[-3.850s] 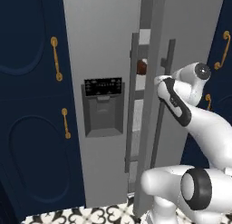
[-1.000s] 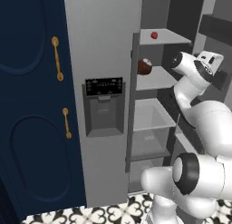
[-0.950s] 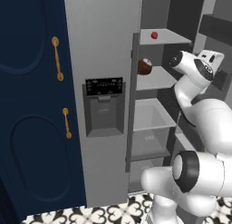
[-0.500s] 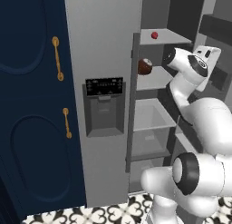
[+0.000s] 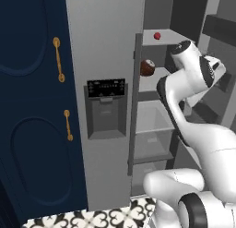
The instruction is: Take the strawberry from the fridge and place it on top of the pancake, located on the dining counter.
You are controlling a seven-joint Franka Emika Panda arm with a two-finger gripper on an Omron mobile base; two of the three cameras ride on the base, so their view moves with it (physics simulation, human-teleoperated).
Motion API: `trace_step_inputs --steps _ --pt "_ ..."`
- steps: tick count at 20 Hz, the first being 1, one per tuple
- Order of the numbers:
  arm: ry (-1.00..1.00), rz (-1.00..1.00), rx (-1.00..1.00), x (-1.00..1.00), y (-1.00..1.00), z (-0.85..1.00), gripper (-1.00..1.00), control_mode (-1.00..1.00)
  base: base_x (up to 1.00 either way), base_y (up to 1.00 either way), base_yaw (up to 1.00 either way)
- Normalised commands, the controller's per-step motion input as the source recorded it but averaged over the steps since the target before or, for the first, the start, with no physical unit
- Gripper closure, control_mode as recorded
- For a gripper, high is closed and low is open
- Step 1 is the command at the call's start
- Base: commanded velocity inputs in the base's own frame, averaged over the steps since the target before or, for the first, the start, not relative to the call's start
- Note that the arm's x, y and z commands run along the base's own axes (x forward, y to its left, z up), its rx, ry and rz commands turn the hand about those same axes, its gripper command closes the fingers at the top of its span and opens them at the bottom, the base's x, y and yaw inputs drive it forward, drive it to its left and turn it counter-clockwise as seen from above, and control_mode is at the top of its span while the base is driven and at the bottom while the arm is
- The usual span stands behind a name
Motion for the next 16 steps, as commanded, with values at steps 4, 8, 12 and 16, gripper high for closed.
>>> trace_step_inputs --steps 4,8,12,16 --pt "0.01 -0.08 0.45 -0.96 0.85 -0.54 -1.0 -1.0 0.0 0.0 0.0" --pt "0.0 -0.12 0.36 -0.98 0.81 -0.25 -1.0 -1.0 0.0 0.0 0.0" --pt "0.08 -0.09 0.53 -0.47 0.44 -0.1 -1.0 -1.0 0.0 0.0 0.0" --pt "0.06 0.02 0.46 -0.23 0.32 -0.11 -1.0 -1.0 0.0 0.0 0.0"
